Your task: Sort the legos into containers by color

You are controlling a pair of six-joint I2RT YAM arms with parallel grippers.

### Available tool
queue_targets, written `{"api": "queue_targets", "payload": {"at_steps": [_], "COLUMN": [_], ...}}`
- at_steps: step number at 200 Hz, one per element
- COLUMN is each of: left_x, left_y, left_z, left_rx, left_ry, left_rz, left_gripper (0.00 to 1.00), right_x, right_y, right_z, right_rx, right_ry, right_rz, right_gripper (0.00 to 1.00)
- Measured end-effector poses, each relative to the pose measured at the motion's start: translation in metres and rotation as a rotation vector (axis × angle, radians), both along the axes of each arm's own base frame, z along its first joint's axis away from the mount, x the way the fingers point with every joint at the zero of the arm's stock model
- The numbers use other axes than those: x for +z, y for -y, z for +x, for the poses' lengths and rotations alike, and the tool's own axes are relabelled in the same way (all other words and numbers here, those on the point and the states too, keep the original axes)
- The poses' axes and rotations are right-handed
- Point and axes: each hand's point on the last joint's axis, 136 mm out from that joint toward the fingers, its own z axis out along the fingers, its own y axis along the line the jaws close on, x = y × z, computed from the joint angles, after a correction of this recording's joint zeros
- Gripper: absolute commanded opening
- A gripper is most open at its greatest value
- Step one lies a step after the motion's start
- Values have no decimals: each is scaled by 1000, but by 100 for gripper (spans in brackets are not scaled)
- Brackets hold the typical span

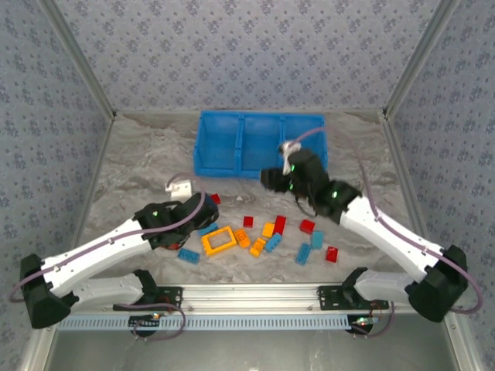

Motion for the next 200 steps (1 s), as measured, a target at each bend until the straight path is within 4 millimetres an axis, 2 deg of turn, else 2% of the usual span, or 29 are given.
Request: {"api": "queue_targets", "payload": {"at_steps": [17, 39, 53, 68, 87, 119, 148, 200], "left_x": [-30, -59, -69, -77, -89, -109, -120, -132], "left_y": [-27, -48, -54, -55, -53, -52, -54, -53], "left_z": [-14, -27, -30, -29, -25, -21, -19, -13], "left_rx": [47, 91, 99, 101, 94, 70, 57, 37], "left_ry": [-92, -192, -230, -260, -303, -368, -398, -424], "left_rz": [39, 88, 104, 102, 110, 127, 120, 99], "left_gripper": [73, 70, 66, 61, 58, 54, 48, 43], "right_x": [-43, -88, -97, -90, -78, -73, -76, -86], "right_y": [-31, -51, -59, -69, -79, -81, -83, -89], "right_z": [-54, -115, -141, -158, -164, -162, -161, -161], "right_rx": [160, 328, 406, 461, 483, 468, 463, 460], "right_ry": [-44, -88, -86, -65, -41, -27, -35, -56], "right_rz": [6, 5, 15, 51, 103, 122, 118, 99], "right_gripper": [59, 63, 64, 64, 64, 64, 64, 64]}}
